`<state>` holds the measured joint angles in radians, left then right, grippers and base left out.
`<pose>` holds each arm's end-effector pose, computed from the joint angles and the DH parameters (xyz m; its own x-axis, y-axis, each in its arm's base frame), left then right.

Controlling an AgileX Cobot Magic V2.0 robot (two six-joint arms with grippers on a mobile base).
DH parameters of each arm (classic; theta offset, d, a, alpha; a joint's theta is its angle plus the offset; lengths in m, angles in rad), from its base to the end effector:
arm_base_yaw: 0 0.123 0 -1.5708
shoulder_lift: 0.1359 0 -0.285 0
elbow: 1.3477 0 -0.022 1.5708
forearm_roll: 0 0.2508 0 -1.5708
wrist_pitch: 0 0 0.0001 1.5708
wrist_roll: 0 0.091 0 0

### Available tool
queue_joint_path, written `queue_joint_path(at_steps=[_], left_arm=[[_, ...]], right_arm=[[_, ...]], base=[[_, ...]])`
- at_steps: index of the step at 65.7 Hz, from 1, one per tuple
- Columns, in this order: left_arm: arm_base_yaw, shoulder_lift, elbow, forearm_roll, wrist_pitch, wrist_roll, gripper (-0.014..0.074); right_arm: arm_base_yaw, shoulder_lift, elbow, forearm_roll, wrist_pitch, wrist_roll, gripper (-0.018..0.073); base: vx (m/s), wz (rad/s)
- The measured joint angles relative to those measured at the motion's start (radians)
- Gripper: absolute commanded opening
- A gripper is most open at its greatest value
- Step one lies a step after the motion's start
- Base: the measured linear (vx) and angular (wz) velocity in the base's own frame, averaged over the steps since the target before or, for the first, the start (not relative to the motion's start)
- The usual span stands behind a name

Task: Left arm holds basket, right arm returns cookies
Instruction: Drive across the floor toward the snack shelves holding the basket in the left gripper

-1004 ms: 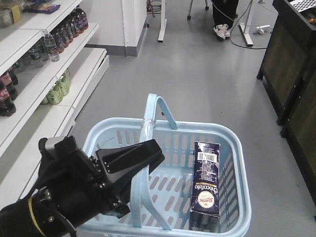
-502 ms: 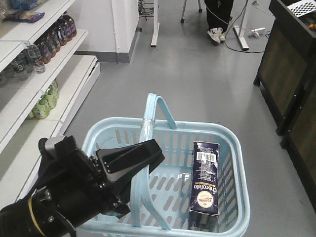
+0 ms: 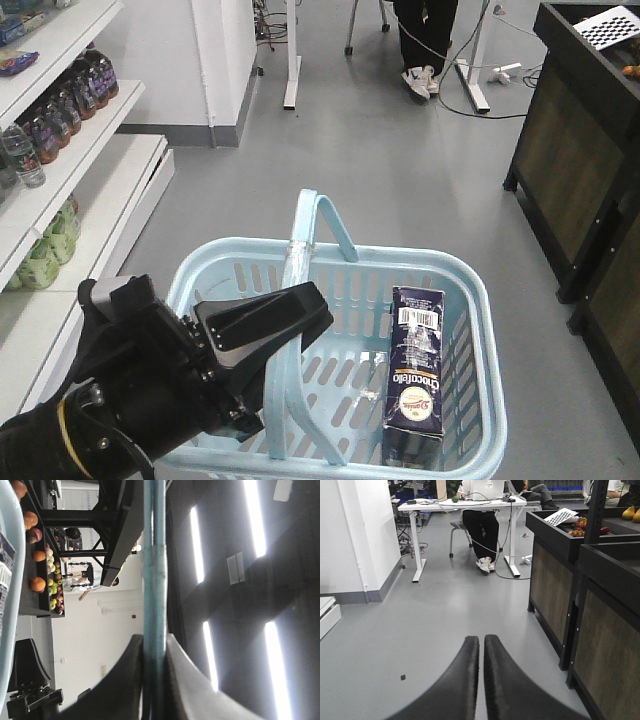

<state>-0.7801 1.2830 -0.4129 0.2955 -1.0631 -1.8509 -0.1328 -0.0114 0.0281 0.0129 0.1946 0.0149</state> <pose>0.1509 -0.1819 0.2660 -0.8718 -0.4858 0.0632 0.0684 -0.2483 -0.9663 0.0557 -0.0072 0.1866 -0.1191 0.0437 -0.9919 0.1333 0.9907 0.0276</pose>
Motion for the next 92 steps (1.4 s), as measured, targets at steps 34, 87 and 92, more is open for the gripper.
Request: queue_joint_path(at_steps=[34,87,92], left_arm=[[0.0,0.0,0.0,0.0,0.0,0.0,-0.0003],[0.0,0.0,0.0,0.0,0.0,0.0,-0.0003],[0.0,0.0,0.0,0.0,0.0,0.0,-0.0003]], right_arm=[[0.0,0.0,0.0,0.0,0.0,0.0,-0.0011],[0.0,0.0,0.0,0.0,0.0,0.0,-0.0011],[0.0,0.0,0.0,0.0,0.0,0.0,-0.0011]], base=[[0.41,-0.07],[0.43,-0.01],[0.41,0.01]])
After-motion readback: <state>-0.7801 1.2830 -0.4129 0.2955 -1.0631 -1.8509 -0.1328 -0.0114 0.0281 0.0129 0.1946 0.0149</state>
